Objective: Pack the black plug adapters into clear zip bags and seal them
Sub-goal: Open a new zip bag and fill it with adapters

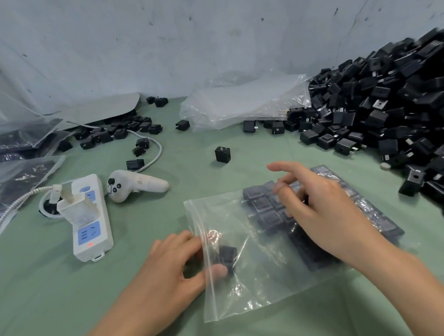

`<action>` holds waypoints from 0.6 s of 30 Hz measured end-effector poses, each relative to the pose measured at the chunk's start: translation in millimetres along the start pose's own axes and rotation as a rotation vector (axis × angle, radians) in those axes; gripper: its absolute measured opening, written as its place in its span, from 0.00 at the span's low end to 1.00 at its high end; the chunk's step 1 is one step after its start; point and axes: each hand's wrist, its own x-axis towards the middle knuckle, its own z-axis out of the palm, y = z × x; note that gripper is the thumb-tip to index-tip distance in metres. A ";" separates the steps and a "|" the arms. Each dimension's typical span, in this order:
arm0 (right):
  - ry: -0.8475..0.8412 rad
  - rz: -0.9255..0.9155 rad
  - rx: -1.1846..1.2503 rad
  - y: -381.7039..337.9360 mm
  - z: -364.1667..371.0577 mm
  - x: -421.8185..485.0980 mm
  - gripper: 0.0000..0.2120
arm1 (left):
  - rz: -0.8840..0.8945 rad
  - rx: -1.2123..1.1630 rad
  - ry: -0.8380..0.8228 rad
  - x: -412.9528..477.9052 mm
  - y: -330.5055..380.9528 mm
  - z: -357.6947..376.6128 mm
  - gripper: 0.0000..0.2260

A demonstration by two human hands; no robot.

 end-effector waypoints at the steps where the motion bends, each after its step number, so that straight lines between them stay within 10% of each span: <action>1: 0.000 0.001 0.005 0.0 -0.1 0.0 0.15 | 0.006 0.004 -0.009 0.7 0.9 1.5 0.17; 18: 0.111 0.078 -0.260 4.7 -10.2 1.1 0.15 | 0.097 -0.033 -0.022 19.7 7.6 3.4 0.16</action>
